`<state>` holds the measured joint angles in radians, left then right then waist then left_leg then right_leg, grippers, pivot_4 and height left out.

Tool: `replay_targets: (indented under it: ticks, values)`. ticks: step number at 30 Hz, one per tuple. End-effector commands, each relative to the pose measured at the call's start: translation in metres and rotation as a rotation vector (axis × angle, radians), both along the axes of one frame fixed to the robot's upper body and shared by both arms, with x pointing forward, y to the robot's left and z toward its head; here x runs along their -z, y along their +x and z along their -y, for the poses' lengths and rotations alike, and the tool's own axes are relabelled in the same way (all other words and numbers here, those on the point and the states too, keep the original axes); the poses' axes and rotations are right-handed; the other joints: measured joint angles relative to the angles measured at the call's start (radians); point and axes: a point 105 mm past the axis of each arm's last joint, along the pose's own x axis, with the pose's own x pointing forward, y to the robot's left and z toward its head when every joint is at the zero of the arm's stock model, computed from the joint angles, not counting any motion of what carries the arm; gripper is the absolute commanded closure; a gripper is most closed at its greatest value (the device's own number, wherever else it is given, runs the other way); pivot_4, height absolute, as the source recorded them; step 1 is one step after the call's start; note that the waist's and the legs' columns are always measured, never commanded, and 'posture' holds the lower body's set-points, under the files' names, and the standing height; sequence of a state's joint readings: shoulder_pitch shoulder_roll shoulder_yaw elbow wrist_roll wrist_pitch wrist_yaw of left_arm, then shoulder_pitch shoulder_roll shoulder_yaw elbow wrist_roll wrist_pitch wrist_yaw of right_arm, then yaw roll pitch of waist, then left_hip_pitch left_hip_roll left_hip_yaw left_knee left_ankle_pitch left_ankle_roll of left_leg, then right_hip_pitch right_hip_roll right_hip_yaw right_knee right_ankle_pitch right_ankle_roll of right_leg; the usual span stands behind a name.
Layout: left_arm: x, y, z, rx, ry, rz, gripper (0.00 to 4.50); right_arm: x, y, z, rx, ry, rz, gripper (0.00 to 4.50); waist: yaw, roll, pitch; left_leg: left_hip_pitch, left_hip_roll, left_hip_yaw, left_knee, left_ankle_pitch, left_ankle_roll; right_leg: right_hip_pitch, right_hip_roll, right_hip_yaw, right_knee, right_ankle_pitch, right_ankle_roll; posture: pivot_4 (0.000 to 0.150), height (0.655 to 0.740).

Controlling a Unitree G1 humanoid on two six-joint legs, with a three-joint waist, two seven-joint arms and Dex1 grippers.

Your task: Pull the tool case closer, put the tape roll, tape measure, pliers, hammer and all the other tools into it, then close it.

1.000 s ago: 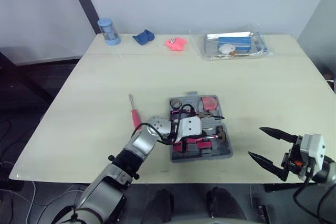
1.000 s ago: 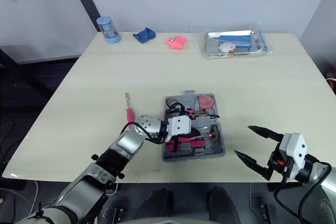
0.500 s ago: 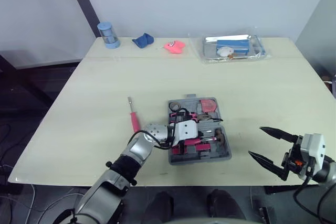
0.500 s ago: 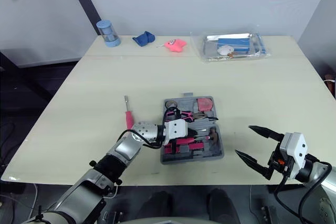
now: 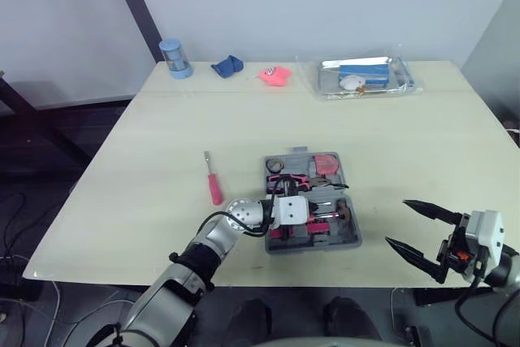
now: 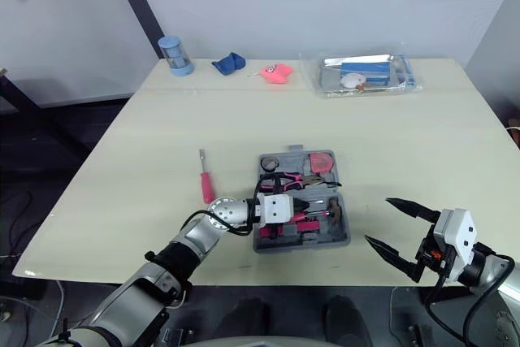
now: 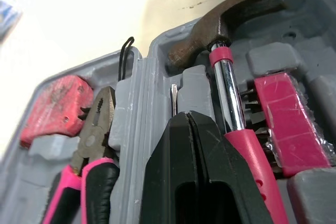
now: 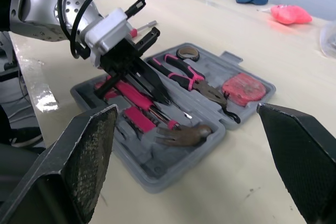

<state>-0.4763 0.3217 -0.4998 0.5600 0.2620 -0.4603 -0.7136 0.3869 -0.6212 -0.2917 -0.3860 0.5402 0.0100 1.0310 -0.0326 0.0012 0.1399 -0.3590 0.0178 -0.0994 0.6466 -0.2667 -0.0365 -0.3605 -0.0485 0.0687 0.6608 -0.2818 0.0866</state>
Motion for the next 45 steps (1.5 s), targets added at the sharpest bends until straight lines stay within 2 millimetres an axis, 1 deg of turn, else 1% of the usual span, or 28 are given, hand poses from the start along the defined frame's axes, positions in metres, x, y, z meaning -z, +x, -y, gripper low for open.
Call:
replay_targets:
  ticks: [1, 3, 6, 8, 11, 16, 18, 20, 23, 26, 28, 32, 36, 41, 45]
  values:
    - [0.063, -0.014, -0.036, -0.13, 0.194, -0.221, 4.43, -0.013, -0.001, 0.0, 0.002, -0.001, 0.064, 0.0, -0.001, 0.002, -0.003, 0.0, 0.0, 0.0, 0.0, 0.0, 0.0, 0.0, 0.0, 0.0, 0.0, 0.0, 0.001, 0.15, 0.74]
    - [0.07, -0.021, -0.042, -0.087, 0.25, -0.243, 4.43, -0.013, -0.001, -0.001, 0.001, 0.001, 0.064, 0.0, -0.001, 0.003, -0.004, 0.0, 0.0, 0.0, 0.0, 0.0, 0.0, 0.001, 0.0, 0.0, 0.0, 0.0, 0.001, 0.15, 0.74]
    - [0.074, -0.016, -0.051, -0.179, 0.235, -0.316, 4.43, -0.014, 0.0, -0.002, 0.0, 0.005, 0.067, 0.0, -0.001, 0.002, -0.006, 0.0, 0.0, 0.0, 0.0, 0.0, 0.0, 0.001, 0.0, 0.0, 0.0, -0.001, 0.001, 0.15, 0.74]
    - [0.076, -0.016, -0.054, -0.229, 0.199, -0.397, 4.43, -0.013, 0.001, -0.003, -0.001, 0.006, 0.066, 0.0, -0.002, 0.002, -0.007, 0.0, 0.0, 0.0, 0.0, 0.0, 0.0, 0.001, 0.0, 0.001, 0.0, -0.001, 0.001, 0.15, 0.74]
    - [0.075, -0.022, -0.053, -0.239, 0.145, -0.512, 4.43, -0.013, 0.002, -0.003, -0.003, 0.007, 0.067, 0.0, -0.007, -0.001, -0.009, 0.0, 0.0, 0.0, -0.001, 0.0, 0.0, 0.001, 0.0, 0.0, 0.0, -0.001, 0.001, 0.15, 0.74]
    - [0.073, -0.023, -0.053, -0.24, 0.141, -0.535, 4.43, -0.013, 0.002, -0.003, -0.003, 0.007, 0.067, 0.0, -0.009, -0.004, -0.011, 0.002, 0.0, 0.0, -0.004, 0.0, 0.0, 0.001, 0.001, 0.001, 0.0, -0.001, 0.0, 0.15, 0.74]
    - [0.065, -0.028, -0.05, -0.237, 0.01, -0.689, 4.43, -0.014, 0.004, -0.005, -0.006, 0.007, 0.069, 0.0, -0.01, -0.005, -0.011, 0.002, 0.0, 0.0, -0.004, 0.0, 0.0, 0.001, 0.001, 0.001, 0.0, -0.001, 0.0, 0.15, 0.74]
    - [0.055, -0.038, -0.046, -0.166, -0.096, -0.796, 4.43, -0.015, 0.006, -0.006, -0.01, 0.006, 0.073, 0.0, -0.014, -0.006, -0.011, 0.002, 0.001, 0.0, -0.005, 0.0, 0.0, 0.0, 0.001, 0.001, 0.0, -0.001, 0.0, 0.15, 0.74]
    - [0.05, -0.041, -0.044, -0.125, -0.119, -0.803, 4.43, -0.016, 0.007, -0.007, -0.01, 0.007, 0.076, 0.0, -0.011, -0.006, -0.01, 0.006, 0.001, 0.0, -0.009, 0.0, 0.0, -0.002, 0.001, 0.001, -0.001, -0.003, -0.003, 0.15, 0.74]
    - [0.049, -0.041, -0.045, -0.109, -0.127, -0.797, 4.43, -0.016, 0.007, -0.008, -0.009, 0.005, 0.076, 0.0, -0.007, -0.006, -0.01, 0.005, 0.001, 0.0, -0.011, 0.0, 0.0, -0.002, 0.001, 0.001, -0.003, -0.003, -0.004, 0.15, 0.74]
    - [0.045, -0.045, -0.044, -0.058, -0.144, -0.793, 4.43, -0.018, 0.008, -0.008, -0.005, 0.004, 0.08, 0.0, -0.008, -0.006, -0.01, 0.005, 0.001, 0.001, -0.012, -0.003, 0.004, -0.002, 0.001, 0.001, -0.005, -0.003, -0.006, 0.15, 0.74]
    - [0.052, -0.052, -0.049, -0.017, -0.084, -0.749, 4.43, -0.019, 0.007, -0.009, -0.003, 0.002, 0.081, 0.0, -0.009, -0.005, -0.01, 0.005, 0.0, 0.001, -0.012, -0.005, 0.008, -0.002, 0.001, 0.001, -0.006, -0.004, -0.008, 0.15, 0.74]
    - [0.054, -0.056, -0.05, 0.024, -0.076, -0.696, 4.43, -0.019, 0.007, -0.008, 0.0, -0.001, 0.079, 0.0, -0.009, -0.004, -0.009, 0.005, 0.001, 0.001, -0.012, -0.006, 0.009, -0.002, 0.001, 0.001, -0.006, -0.004, -0.008, 0.15, 0.74]
    - [0.048, -0.051, -0.048, 0.032, -0.13, -0.633, 4.43, -0.02, 0.009, -0.009, 0.0, -0.002, 0.079, 0.0, -0.009, -0.004, -0.009, 0.005, 0.001, 0.001, -0.012, -0.006, 0.009, -0.002, 0.001, 0.001, -0.006, -0.005, -0.008, 0.15, 0.74]
    - [0.046, -0.055, -0.047, 0.063, -0.144, -0.631, 4.43, -0.02, 0.009, -0.009, -0.004, -0.004, 0.078, 0.0, -0.009, -0.004, -0.009, 0.005, 0.001, 0.001, -0.012, -0.006, 0.009, -0.002, 0.001, 0.001, -0.006, -0.005, -0.007, 0.15, 0.74]
